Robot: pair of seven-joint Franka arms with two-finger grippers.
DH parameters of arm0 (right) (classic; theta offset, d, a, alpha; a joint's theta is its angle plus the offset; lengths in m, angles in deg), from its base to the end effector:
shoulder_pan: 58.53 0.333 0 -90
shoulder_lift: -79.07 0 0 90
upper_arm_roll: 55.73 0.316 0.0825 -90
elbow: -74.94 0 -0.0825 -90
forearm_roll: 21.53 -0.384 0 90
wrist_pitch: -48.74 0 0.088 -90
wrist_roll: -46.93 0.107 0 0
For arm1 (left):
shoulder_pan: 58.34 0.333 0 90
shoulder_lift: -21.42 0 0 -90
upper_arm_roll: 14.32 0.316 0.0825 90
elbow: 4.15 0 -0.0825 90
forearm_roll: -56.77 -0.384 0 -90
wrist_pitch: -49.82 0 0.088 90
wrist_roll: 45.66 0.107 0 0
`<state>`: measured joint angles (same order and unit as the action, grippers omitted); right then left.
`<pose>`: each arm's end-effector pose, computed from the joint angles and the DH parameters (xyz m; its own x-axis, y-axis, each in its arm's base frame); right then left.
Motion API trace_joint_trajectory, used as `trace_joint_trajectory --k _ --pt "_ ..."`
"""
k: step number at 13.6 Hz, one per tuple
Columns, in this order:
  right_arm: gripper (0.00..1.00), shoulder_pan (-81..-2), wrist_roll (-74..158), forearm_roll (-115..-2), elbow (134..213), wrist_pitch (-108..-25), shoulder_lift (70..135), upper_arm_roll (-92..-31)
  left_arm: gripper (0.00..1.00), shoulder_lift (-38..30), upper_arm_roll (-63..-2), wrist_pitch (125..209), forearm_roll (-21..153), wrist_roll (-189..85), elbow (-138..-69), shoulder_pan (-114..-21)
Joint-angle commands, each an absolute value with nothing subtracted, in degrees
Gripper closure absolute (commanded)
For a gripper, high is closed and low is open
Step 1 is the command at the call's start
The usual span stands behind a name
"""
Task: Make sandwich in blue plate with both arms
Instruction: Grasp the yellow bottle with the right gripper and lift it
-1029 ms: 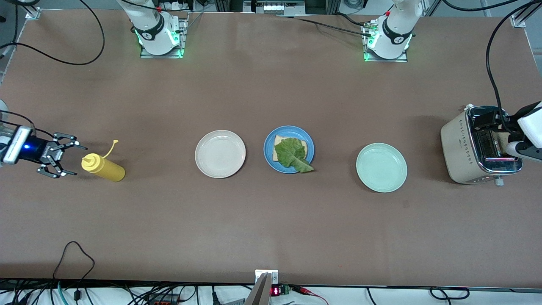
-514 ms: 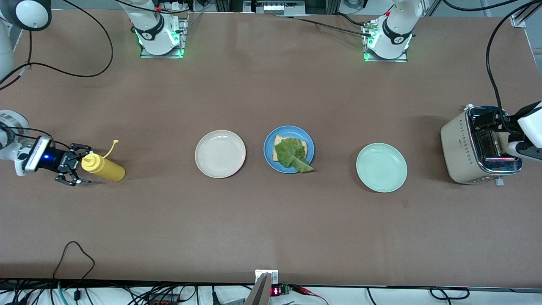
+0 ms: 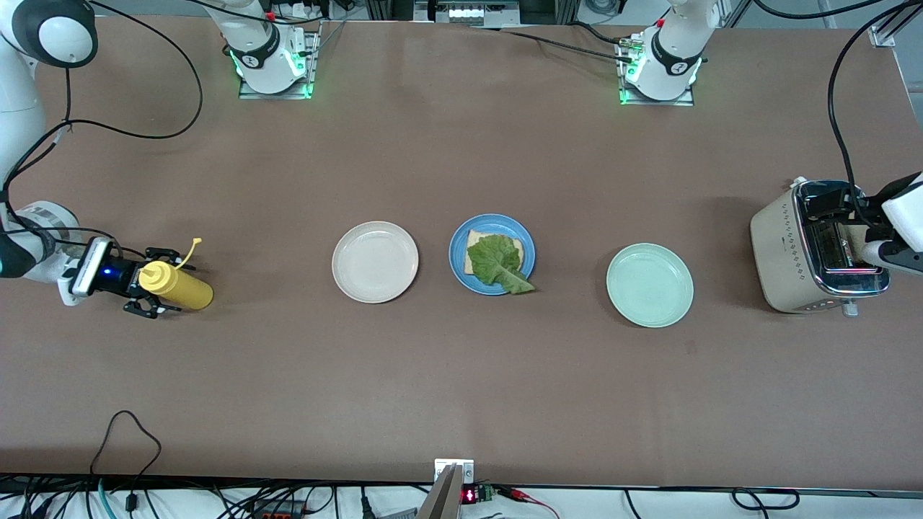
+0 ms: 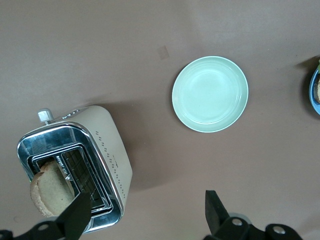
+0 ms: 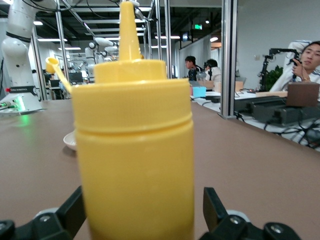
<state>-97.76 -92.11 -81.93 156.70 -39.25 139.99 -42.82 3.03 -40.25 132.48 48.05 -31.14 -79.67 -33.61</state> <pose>0.6045 -0.2169 0.0899 0.0554 0.0937 0.9941 0.9876 -0.1515 -0.0408 0.6256 0.0487 0.5567 0.9532 -0.2546 -0.1630 -0.2535 -0.9669 0.0281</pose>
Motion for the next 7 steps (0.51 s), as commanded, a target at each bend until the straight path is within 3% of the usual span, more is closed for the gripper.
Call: trace_joint_trajectory --k 1,2,3,4,7 --pt "0.0 -97.5 -92.3 -83.4 155.1 -38.2 141.6 -41.5 0.0 3.1 -40.5 131.4 48.8 -31.6 -78.6 -33.4" --pt "0.18 -97.5 -92.4 -83.4 155.1 -38.0 141.3 -41.6 0.0 3.1 -40.5 131.4 48.8 -31.6 -78.6 -33.4" --pt "0.5 -97.5 -92.4 -83.1 155.1 -38.0 140.9 -41.6 0.0 3.1 -40.5 131.4 48.8 -31.6 -78.6 -33.4" --pt "0.7 -97.5 -92.2 -82.7 155.0 -38.0 140.8 -41.7 0.0 3.1 -40.5 131.4 48.8 -31.6 -78.6 -33.4" --pt "0.77 -96.4 -90.7 -80.5 155.0 -38.4 138.3 -41.6 0.0 3.1 -40.5 131.4 48.8 -31.6 -78.6 -33.4"
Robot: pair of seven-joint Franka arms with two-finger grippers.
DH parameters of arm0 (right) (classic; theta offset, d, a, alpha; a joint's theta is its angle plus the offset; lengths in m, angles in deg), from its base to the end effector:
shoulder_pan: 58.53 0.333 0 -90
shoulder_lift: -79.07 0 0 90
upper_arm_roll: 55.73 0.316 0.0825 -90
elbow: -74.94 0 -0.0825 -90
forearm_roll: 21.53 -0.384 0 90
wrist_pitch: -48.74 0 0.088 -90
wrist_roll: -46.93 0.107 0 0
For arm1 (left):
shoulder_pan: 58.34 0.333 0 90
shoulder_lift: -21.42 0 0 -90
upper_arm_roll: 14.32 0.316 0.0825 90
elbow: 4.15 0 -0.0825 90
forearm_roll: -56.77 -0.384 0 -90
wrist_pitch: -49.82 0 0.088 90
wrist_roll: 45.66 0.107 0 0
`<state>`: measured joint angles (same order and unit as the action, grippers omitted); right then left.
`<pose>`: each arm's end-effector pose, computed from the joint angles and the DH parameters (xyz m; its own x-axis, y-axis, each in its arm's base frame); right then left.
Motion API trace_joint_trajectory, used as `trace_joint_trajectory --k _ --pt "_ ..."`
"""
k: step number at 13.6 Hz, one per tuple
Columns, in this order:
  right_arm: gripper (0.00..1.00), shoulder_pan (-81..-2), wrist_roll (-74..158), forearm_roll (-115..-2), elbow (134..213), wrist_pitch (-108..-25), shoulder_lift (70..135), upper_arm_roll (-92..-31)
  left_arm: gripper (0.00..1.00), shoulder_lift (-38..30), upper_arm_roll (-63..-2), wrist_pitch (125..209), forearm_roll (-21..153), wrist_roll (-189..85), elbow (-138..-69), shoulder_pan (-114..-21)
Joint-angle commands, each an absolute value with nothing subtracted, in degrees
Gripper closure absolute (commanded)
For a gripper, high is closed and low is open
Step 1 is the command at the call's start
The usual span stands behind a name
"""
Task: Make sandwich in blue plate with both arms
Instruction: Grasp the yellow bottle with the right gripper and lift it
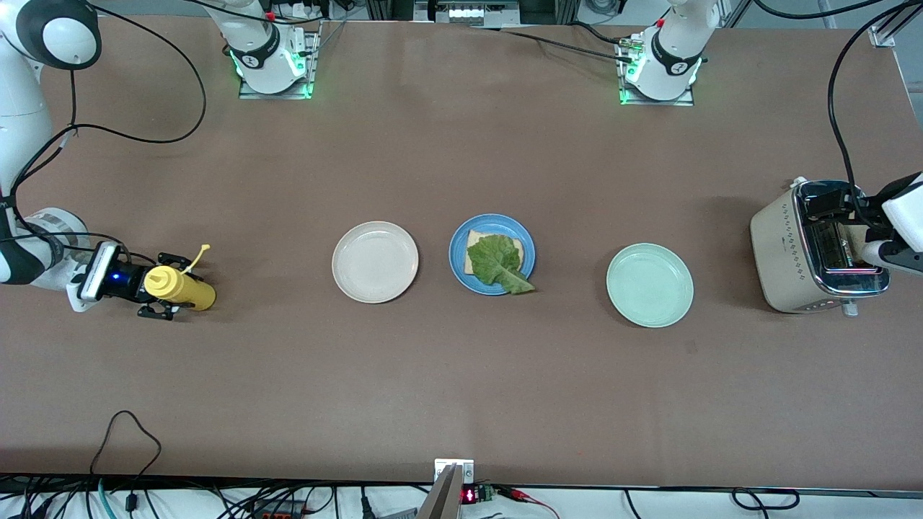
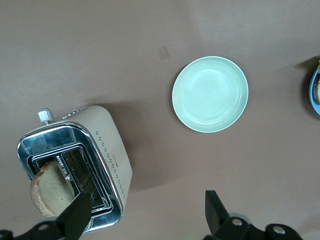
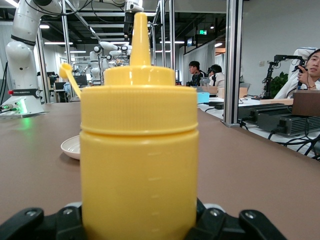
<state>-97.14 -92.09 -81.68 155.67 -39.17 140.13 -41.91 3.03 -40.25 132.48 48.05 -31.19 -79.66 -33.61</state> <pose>0.6143 -0.2068 0.0967 0.0332 0.0931 0.9951 0.9910 -0.1326 -0.0207 0.6256 0.0487 0.5568 0.9535 -0.2537 -0.1628 -0.2526 -0.9672 0.0279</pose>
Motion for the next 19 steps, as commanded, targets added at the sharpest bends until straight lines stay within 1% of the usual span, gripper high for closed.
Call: trace_joint_trajectory --k 1,3,5,8,10,12,17,19 --pt "0.77 -95.0 -88.8 -79.9 155.0 -38.6 136.2 -41.7 0.0 3.0 -40.5 131.4 48.8 -31.6 -78.6 -33.4" --pt "0.77 -92.4 -82.7 -76.5 155.0 -39.9 132.5 -41.7 0.0 3.0 -40.5 131.4 48.8 -31.6 -78.6 -33.4" --pt "0.76 -88.3 -78.4 -73.5 155.0 -43.0 128.1 -41.7 0.0 3.0 -40.5 131.4 48.8 -31.6 -78.6 -33.4" --pt "0.76 -82.2 -68.7 -68.8 154.9 -48.9 123.5 -41.8 0.0 3.0 -40.5 131.4 48.8 -31.6 -78.6 -33.4" --pt "0.75 -77.0 -63.0 -62.8 153.3 -52.8 120.0 -41.8 0.0 3.1 -40.5 131.4 48.8 -31.5 -78.6 -33.4" --pt "0.72 -72.6 -56.3 -56.1 152.4 -55.3 119.0 -41.8 0.0 3.0 -40.5 131.4 48.8 -31.6 -78.6 -33.4" --pt "0.72 -63.0 -44.9 -42.6 151.6 -60.8 116.4 -41.9 0.0 3.1 -40.5 131.4 48.8 -31.5 -78.6 -33.4" --pt "0.71 -58.2 -39.8 -34.3 149.1 -61.7 115.7 -41.9 0.0 3.1 -40.5 131.4 48.8 -31.6 -78.6 -33.4"
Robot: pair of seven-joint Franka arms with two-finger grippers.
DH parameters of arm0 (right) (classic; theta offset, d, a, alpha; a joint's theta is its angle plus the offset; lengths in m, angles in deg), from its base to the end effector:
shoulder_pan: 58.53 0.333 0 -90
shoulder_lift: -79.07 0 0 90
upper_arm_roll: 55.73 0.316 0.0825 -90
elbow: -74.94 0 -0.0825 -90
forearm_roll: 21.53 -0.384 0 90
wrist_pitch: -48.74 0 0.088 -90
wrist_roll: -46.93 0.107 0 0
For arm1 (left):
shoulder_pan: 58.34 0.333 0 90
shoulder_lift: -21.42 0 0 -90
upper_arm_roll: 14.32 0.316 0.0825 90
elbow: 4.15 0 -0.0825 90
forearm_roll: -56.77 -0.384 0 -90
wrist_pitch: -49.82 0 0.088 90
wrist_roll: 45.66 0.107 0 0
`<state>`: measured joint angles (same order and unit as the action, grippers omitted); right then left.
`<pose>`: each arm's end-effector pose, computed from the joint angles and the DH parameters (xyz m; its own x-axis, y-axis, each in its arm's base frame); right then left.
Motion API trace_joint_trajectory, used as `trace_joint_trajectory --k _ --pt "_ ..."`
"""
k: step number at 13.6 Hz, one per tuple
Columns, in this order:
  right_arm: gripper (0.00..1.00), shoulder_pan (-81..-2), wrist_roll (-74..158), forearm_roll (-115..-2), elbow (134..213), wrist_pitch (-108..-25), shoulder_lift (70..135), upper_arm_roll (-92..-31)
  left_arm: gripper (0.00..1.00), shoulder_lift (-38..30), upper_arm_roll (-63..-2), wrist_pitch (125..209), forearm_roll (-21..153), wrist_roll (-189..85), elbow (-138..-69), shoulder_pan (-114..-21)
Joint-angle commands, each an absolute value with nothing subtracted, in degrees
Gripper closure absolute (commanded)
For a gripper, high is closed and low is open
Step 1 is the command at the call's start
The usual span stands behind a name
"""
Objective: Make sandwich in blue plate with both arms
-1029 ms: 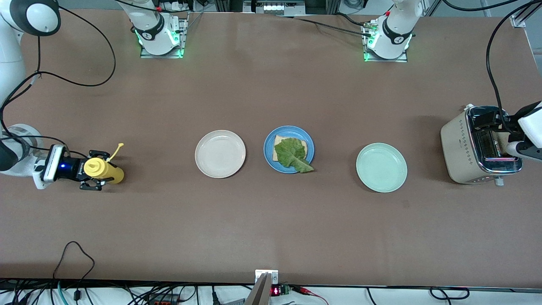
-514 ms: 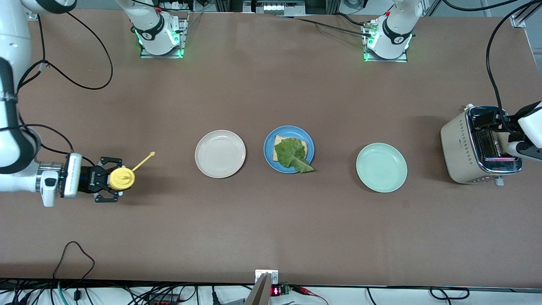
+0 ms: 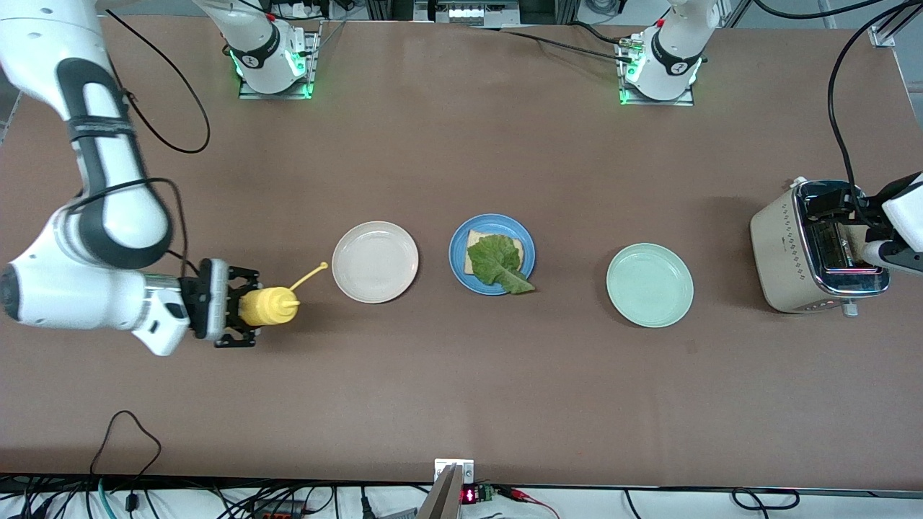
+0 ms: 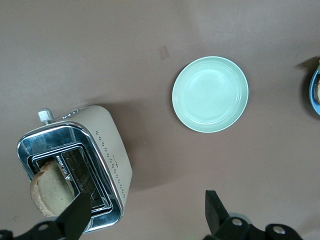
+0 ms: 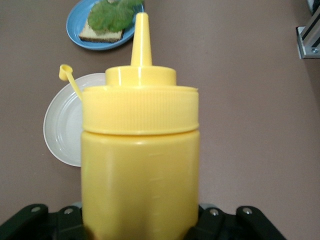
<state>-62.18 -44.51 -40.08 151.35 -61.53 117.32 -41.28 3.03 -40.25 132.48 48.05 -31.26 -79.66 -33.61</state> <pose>0.7154 0.1180 0.3493 -0.0188 0.8996 0.4363 0.9947 0.0609 -0.0826 0.6256 0.0487 0.5568 0.9538 -0.2526 -0.1628 -0.2515 -0.9675 0.0277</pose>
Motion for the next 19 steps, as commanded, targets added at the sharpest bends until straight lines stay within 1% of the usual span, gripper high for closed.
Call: trace_joint_trajectory --k 1,8,9,12,16,19 --pt "0.71 -55.9 -36.2 -30.4 147.7 -61.6 115.7 -41.9 0.0 3.1 -40.5 131.4 48.7 -31.6 -78.6 -33.4" --pt "0.71 -41.4 -12.9 -9.2 146.6 -61.8 116.2 -41.9 0.0 3.0 -40.4 131.4 48.8 -31.4 -78.6 -33.3" --pt "0.71 -38.5 -8.0 -4.1 146.6 -61.7 116.5 -41.9 0.0 3.0 -40.4 131.4 48.8 -31.4 -78.6 -33.3" --pt "0.71 -33.7 -1.2 3.3 146.7 -61.3 117.9 -41.9 0.0 3.0 -40.3 131.3 48.8 -31.4 -78.6 -33.2" --pt "0.71 -28.9 3.3 9.7 146.8 -60.9 119.8 -42.0 0.0 3.0 -40.2 131.3 48.8 -31.4 -78.7 -33.2" --pt "0.71 -26.5 5.6 12.3 147.0 -60.9 120.6 -42.9 0.0 3.0 -40.2 131.3 48.8 -31.4 -78.7 -33.3"
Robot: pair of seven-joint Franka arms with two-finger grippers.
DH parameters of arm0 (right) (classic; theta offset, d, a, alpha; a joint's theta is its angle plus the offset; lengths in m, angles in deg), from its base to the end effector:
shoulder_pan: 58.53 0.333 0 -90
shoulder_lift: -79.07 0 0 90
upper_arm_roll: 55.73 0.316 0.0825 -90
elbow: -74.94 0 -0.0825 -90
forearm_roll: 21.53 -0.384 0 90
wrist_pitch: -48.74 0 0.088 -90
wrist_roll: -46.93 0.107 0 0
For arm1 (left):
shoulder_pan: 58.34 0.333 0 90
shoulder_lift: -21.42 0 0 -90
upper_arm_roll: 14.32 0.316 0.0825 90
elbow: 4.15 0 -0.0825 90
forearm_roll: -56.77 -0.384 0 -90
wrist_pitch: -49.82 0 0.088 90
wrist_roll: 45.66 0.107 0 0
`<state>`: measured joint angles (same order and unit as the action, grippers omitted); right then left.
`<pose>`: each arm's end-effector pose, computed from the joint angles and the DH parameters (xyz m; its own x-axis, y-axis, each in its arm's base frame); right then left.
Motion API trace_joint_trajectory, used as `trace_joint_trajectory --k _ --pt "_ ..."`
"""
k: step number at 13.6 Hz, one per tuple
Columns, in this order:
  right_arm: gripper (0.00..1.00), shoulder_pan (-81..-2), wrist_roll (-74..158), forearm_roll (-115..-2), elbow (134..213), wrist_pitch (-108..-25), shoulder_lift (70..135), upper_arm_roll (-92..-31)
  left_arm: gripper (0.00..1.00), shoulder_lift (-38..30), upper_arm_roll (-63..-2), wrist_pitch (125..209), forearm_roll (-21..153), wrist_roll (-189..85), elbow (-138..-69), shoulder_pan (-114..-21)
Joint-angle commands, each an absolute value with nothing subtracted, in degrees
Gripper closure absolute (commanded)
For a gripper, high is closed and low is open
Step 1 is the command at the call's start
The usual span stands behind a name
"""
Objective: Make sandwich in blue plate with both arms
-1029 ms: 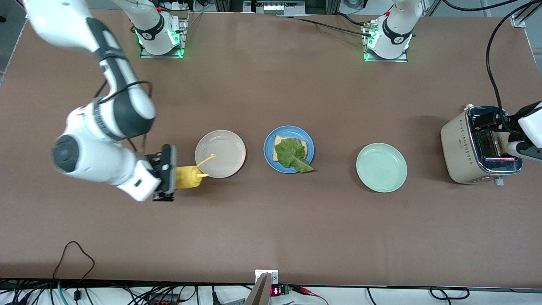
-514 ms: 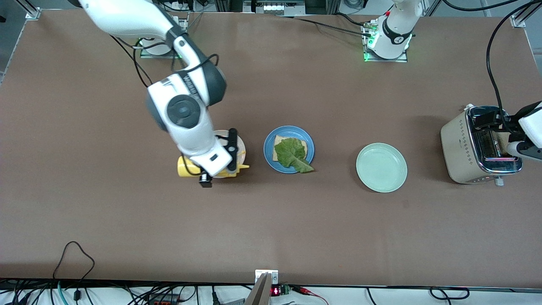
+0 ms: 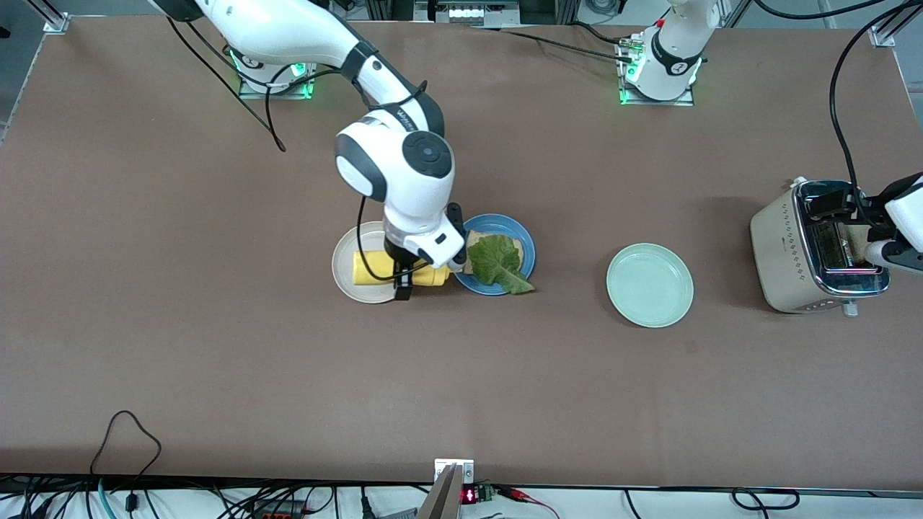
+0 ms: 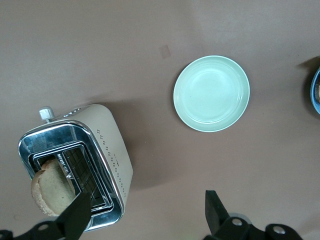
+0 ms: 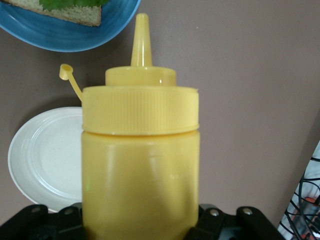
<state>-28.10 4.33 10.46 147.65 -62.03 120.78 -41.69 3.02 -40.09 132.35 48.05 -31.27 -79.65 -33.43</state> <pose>0.5834 0.4583 0.3327 -0.0690 0.9573 -0.2806 0.9696 0.1306 0.2071 0.6252 0.0522 0.5564 0.9548 -0.2467 -0.1655 -0.2456 -0.9690 0.0276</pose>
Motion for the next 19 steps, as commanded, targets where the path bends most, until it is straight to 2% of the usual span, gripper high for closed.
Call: trace_joint_trajectory --k 1,10,19 --pt "0.71 -26.3 5.8 12.3 147.0 -60.9 120.6 -43.0 0.0 3.0 -40.2 131.3 48.8 -31.4 -78.7 -33.2" --pt "0.71 -27.7 5.3 10.9 146.7 -60.0 119.5 -43.8 0.0 3.0 -40.3 131.3 48.8 -31.4 -78.6 -33.3" --pt "0.7 -47.4 -12.5 -21.0 148.2 -58.9 111.2 -43.2 0.0 3.0 -40.2 131.3 48.8 -31.4 -78.7 -33.2"
